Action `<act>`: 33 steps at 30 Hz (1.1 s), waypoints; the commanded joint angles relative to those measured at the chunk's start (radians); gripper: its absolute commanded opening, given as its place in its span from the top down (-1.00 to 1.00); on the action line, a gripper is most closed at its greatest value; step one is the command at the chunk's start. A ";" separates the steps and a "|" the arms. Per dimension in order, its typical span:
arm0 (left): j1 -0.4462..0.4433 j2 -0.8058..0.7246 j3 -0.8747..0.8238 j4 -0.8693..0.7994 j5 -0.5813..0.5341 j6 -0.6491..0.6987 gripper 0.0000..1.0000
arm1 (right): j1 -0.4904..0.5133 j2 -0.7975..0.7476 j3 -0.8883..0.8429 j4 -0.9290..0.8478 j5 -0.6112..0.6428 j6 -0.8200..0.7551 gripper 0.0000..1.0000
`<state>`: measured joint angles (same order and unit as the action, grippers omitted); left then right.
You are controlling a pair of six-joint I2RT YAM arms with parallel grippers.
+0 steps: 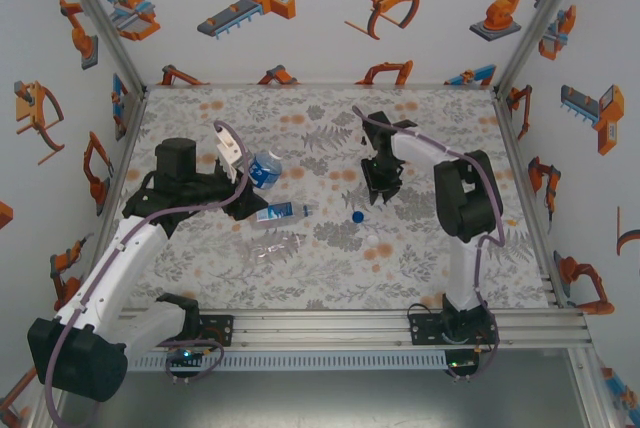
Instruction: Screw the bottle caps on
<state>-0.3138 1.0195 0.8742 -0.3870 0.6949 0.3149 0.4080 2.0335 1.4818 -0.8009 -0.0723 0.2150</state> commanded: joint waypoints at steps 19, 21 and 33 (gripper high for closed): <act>-0.010 -0.012 -0.017 0.000 -0.009 0.013 0.95 | 0.090 -0.317 -0.626 0.834 0.168 0.100 0.18; -0.011 -0.007 -0.016 0.000 -0.009 0.013 0.95 | 0.094 -0.331 -0.649 0.833 0.174 0.104 0.14; -0.013 -0.003 -0.015 0.002 -0.008 0.012 0.93 | 0.096 -0.366 -0.605 0.748 0.178 0.121 0.10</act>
<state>-0.3210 1.0199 0.8654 -0.3866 0.6754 0.3149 0.4992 1.6745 0.8490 0.0307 0.0917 0.3187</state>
